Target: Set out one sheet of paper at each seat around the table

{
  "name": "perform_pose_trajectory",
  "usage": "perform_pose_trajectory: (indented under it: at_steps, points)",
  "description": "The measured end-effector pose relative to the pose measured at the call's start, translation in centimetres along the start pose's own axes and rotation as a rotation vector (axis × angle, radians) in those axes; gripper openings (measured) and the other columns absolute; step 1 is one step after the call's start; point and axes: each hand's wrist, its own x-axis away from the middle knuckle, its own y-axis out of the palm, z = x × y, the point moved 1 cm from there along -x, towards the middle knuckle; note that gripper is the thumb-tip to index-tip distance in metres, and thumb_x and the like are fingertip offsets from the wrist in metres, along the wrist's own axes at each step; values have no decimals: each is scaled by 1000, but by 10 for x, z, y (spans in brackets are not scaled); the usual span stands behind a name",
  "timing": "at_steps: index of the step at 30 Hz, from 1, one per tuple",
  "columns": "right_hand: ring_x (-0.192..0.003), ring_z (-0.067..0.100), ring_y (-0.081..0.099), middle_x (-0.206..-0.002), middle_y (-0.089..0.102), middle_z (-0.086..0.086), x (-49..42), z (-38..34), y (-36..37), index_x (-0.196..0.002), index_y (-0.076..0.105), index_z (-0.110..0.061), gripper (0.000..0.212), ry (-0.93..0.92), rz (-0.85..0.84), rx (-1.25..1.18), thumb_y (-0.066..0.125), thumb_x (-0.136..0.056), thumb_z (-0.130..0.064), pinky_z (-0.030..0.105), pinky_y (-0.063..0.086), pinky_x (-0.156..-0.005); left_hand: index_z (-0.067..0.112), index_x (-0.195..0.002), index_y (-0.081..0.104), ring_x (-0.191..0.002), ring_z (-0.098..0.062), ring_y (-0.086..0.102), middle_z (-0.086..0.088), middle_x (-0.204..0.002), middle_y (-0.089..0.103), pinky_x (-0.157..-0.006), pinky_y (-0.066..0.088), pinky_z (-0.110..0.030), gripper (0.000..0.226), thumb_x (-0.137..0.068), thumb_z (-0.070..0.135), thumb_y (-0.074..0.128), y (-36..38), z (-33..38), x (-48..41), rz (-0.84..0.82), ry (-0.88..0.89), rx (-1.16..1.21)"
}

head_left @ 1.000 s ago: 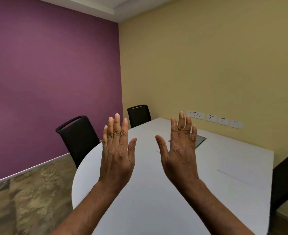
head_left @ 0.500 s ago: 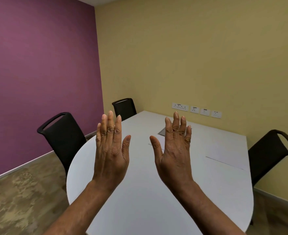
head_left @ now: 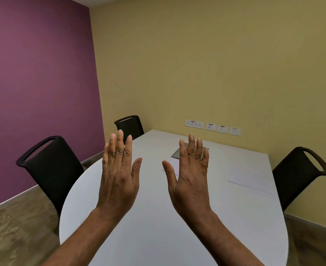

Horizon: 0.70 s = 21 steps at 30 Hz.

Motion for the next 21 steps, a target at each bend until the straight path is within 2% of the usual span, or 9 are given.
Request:
perform_pose_trajectory:
  at_steps: [13,21]
  points:
    - [-156,25,-8,-170,-2,10,-22,-91,111,-160,15,-9,69,124,44,210,39,-106,-46,49,1,-124,6,-155,17,-153,-28,2,-14,-165,8,-123,9,-50,59,-104,30,34,21,-141,-55,-74,135,222]
    - [-156,25,-8,-170,-1,9,-46,-87,151,-160,16,-9,69,157,34,318,32,-107,-49,50,3,-124,9,-156,17,-153,-27,2,-11,-166,8,-123,9,-48,59,-104,34,32,71,-164,-69,-111,136,338]
